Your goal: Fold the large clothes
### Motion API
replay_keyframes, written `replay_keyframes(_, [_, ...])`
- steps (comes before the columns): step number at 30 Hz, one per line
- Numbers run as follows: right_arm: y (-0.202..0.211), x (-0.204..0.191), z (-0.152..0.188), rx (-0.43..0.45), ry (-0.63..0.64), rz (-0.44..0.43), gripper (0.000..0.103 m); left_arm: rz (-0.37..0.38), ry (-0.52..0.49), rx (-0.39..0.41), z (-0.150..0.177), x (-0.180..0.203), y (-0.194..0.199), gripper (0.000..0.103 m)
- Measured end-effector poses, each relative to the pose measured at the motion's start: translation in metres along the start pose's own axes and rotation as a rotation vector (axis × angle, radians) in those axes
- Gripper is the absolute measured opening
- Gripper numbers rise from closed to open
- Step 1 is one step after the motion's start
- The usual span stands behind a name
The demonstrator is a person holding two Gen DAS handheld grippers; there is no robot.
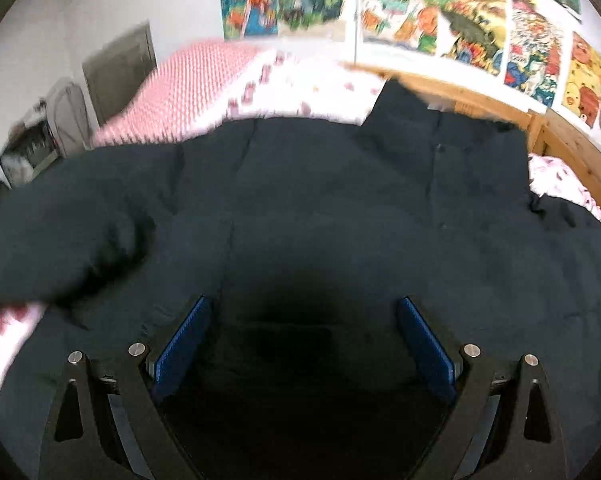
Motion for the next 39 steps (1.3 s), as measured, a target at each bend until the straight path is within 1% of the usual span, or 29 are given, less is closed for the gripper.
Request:
replay_keyframes(1, [-0.005, -0.005, 0.003, -0.011, 0.010, 0.011, 0.097, -0.009, -0.007, 0.003, -0.003, -0.001, 0.001, 0.062])
replay_keyframes(3, [-0.011, -0.012, 0.012, 0.008, 0.023, 0.031, 0.099, -0.023, -0.026, 0.031, -0.004, 0.003, 0.003, 0.043])
replay_keyframes(4, [-0.010, -0.013, 0.016, 0.021, 0.023, 0.034, 0.099, -0.026, -0.035, 0.048, -0.007, 0.000, 0.009, 0.039])
replay_keyframes(6, [-0.007, -0.014, 0.020, 0.041, 0.015, 0.025, 0.099, -0.032, -0.063, 0.095, -0.008, 0.007, 0.017, 0.024])
replay_keyframes(9, [0.002, -0.010, 0.022, 0.059, -0.012, -0.008, 0.099, -0.025, -0.132, 0.170, -0.012, 0.022, 0.030, 0.014])
replay_keyframes(11, [0.013, -0.005, 0.022, 0.065, -0.034, -0.033, 0.099, -0.011, -0.183, 0.218, -0.013, 0.035, 0.041, 0.011])
replay_keyframes(14, [0.026, 0.007, 0.022, 0.073, -0.065, -0.068, 0.099, 0.024, -0.297, 0.318, -0.009, 0.067, 0.061, 0.009])
replay_keyframes(15, [0.034, 0.012, 0.024, 0.075, -0.077, -0.076, 0.099, 0.040, -0.352, 0.361, -0.004, 0.081, 0.069, 0.009])
replay_keyframes(16, [0.038, 0.015, 0.026, 0.077, -0.086, -0.084, 0.099, 0.051, -0.384, 0.387, -0.001, 0.092, 0.074, 0.009])
replay_keyframes(18, [0.050, 0.026, 0.030, 0.086, -0.112, -0.103, 0.099, 0.098, -0.494, 0.462, 0.014, 0.122, 0.089, 0.008])
replay_keyframes(21, [0.066, 0.047, 0.033, 0.112, -0.159, -0.119, 0.099, 0.171, -0.604, 0.512, 0.038, 0.158, 0.103, 0.008])
replay_keyframes(22, [0.070, 0.054, 0.034, 0.116, -0.177, -0.124, 0.099, 0.213, -0.656, 0.520, 0.050, 0.174, 0.109, 0.008])
replay_keyframes(24, [0.080, 0.073, 0.037, 0.118, -0.238, -0.156, 0.099, 0.287, -0.734, 0.510, 0.071, 0.198, 0.113, 0.008])
replay_keyframes(25, [0.085, 0.084, 0.039, 0.126, -0.270, -0.182, 0.099, 0.309, -0.758, 0.504, 0.079, 0.205, 0.115, 0.008])
replay_keyframes(26, [0.090, 0.093, 0.040, 0.136, -0.290, -0.189, 0.099, 0.340, -0.797, 0.493, 0.091, 0.217, 0.116, 0.008])
replay_keyframes(28, [0.099, 0.111, 0.044, 0.148, -0.310, -0.168, 0.099, 0.387, -0.854, 0.461, 0.113, 0.238, 0.114, 0.007])
replay_keyframes(30, [0.106, 0.130, 0.049, 0.159, -0.334, -0.152, 0.099, 0.424, -0.889, 0.420, 0.129, 0.254, 0.110, 0.007])
replay_keyframes(32, [0.112, 0.147, 0.056, 0.166, -0.359, -0.136, 0.099, 0.462, -0.931, 0.363, 0.150, 0.273, 0.102, 0.007])
replay_keyframes(37, [0.121, 0.187, 0.076, 0.152, -0.404, -0.072, 0.099, 0.497, -1.075, 0.251, 0.209, 0.310, 0.072, 0.007])
replay_keyframes(39, [0.124, 0.203, 0.086, 0.143, -0.419, -0.044, 0.099, 0.497, -1.150, 0.184, 0.238, 0.320, 0.051, 0.007])
Point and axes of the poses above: each gripper's, at about its wrist camera, not at the fingertips, and y roughly against the way its jaws point, x to its right, z to its underside, the point moved 3 cm from there along -y, roughly the way its jaws point, and after that the axes turned 2 degrees about y, right-handed, at the moved point
